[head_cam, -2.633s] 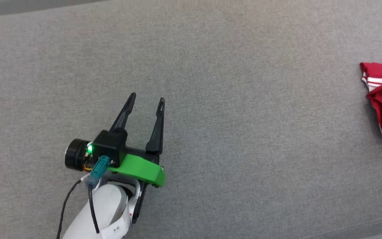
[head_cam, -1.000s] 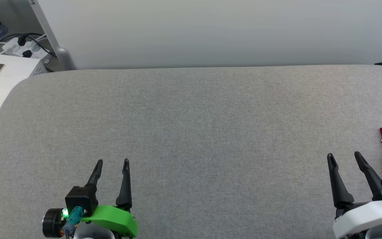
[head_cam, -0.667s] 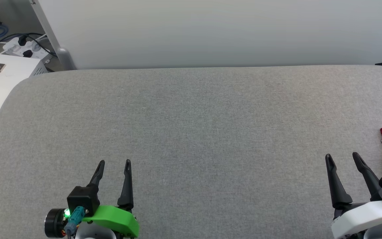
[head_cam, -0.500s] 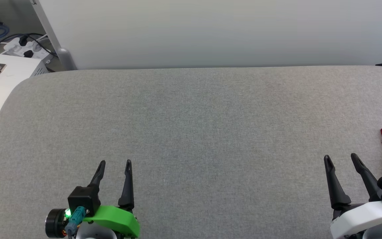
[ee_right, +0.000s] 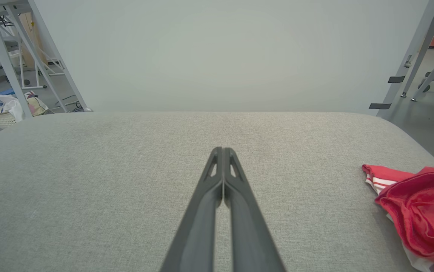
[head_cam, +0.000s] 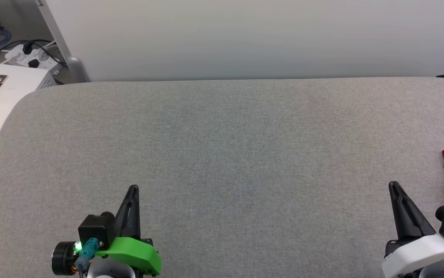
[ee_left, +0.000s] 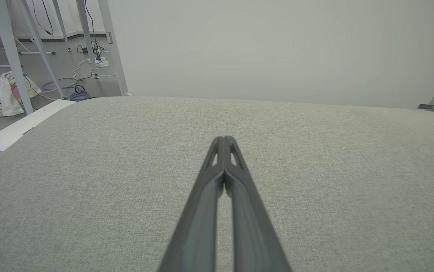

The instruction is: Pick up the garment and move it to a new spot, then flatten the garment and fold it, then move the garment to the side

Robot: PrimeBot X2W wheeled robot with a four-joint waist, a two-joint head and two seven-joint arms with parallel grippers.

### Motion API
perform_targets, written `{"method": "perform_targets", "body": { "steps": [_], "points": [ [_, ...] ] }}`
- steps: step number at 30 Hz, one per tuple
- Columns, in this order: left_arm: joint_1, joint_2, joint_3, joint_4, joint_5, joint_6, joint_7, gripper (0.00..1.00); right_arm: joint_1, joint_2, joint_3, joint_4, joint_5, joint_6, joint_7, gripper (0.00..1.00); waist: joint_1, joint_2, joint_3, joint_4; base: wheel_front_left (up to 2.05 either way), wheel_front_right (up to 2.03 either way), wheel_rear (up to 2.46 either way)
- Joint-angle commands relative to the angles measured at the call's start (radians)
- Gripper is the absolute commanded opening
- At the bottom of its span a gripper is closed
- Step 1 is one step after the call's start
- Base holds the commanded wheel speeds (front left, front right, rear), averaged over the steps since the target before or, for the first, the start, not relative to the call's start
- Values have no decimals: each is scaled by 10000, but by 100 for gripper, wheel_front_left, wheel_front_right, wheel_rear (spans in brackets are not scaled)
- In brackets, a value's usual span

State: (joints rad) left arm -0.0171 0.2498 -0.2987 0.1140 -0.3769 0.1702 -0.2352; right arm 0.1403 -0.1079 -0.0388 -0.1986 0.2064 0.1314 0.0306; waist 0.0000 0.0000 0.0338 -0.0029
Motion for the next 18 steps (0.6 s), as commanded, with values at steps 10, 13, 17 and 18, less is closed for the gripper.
{"method": "perform_targets", "body": {
  "steps": [10, 13, 17, 18],
  "points": [
    [29, -251, 358, -164, 497, -216, 257, 0, -243, 78, 51, 240, -287, -1, -54, 0, 0, 0, -34, 3, 0, 0, 0],
    [34, -303, 435, -193, 594, -260, 319, 0, -277, 92, 61, 292, -340, -1, -61, 0, 0, 0, -43, 4, 0, 0, 0],
    [39, -369, 536, -230, 719, -316, 399, 0, -321, 111, 74, 359, -408, -2, -71, 0, 0, 0, -54, 5, 0, 0, 0],
    [40, -388, 564, -241, 753, -332, 421, 0, -334, 117, 77, 377, -427, -2, -74, 0, 0, 0, -57, 5, 0, 0, 0]
  ]
}}
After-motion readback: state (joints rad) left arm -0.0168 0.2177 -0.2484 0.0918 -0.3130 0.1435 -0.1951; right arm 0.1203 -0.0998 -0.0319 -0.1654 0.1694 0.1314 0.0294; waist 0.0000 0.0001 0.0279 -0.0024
